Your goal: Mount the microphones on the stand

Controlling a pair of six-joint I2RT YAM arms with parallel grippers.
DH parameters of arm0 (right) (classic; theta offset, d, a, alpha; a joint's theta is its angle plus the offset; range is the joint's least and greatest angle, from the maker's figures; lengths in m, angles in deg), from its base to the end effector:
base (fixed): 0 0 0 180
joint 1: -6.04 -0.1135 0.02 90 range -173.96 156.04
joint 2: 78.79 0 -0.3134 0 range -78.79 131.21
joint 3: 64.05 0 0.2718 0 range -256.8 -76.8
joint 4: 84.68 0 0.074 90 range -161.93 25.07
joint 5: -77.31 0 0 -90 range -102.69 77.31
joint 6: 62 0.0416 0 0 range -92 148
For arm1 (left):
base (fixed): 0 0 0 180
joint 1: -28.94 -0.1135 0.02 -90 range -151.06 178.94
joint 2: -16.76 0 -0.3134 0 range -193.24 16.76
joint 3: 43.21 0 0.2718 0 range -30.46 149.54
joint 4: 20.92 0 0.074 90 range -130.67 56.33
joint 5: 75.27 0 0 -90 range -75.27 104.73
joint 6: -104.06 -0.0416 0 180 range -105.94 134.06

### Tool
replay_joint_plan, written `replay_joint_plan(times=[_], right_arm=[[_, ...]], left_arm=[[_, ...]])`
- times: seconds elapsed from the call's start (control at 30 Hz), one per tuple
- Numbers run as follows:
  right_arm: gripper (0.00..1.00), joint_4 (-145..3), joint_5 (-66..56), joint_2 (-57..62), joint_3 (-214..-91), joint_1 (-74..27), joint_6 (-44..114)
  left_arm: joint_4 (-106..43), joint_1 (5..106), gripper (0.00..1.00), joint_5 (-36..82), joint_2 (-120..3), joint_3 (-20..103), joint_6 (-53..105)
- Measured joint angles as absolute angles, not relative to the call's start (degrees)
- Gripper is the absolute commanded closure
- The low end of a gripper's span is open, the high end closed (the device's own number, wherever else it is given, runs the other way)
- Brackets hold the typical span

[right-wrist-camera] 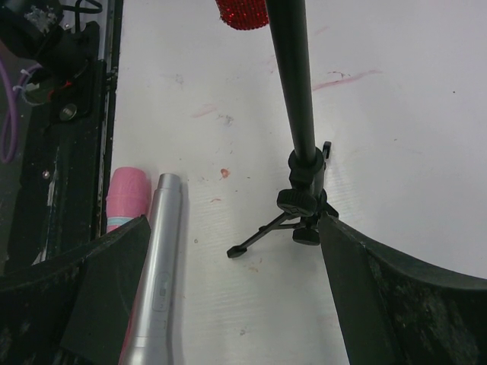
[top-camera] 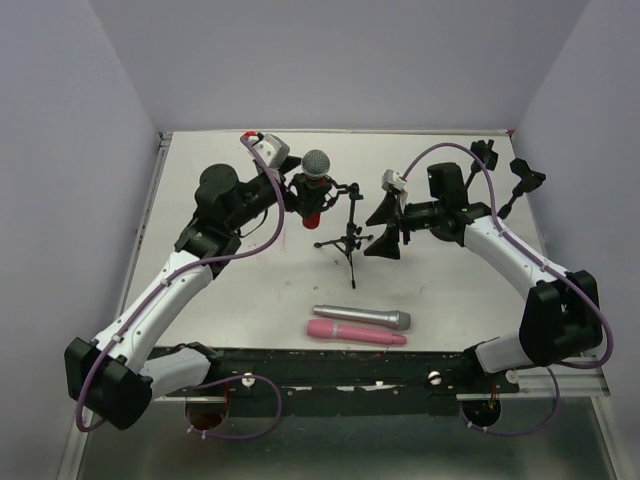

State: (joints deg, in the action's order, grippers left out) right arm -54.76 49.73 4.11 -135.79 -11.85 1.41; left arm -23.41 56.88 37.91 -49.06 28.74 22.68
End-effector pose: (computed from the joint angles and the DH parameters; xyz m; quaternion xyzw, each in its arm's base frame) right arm 0.2915 0.1328 0.3106 -0.4933 0.6394 0.4435 0.3889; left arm 0.2343 -0.1428 0.4356 0.2569 0.6363 -0.3546 0.6352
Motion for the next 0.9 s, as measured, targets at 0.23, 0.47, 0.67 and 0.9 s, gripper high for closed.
replay_joint_plan(times=[0.23, 0.47, 0.67, 0.9], right_arm=[[0.0, -53.71, 49.75, 4.11, -135.79, -11.85, -0.6], [0.0, -52.82, 49.7, 4.37, -135.94, -11.85, -6.19], [0.05, -54.06, 48.7, 8.57, -142.74, -11.85, -6.94], [0.29, -59.57, 49.25, 11.84, -147.26, -12.97, -1.21]], left_arm=[[-23.56, 56.79, 0.01, 34.28, -39.75, 26.71, 22.75], [-26.88, 56.75, 0.01, 28.1, -27.1, 18.08, 24.67], [-32.83, 56.73, 0.01, 24.12, -14.07, 4.02, 30.75], [-39.39, 56.73, 0.01, 21.13, 1.1, -3.87, 38.11]])
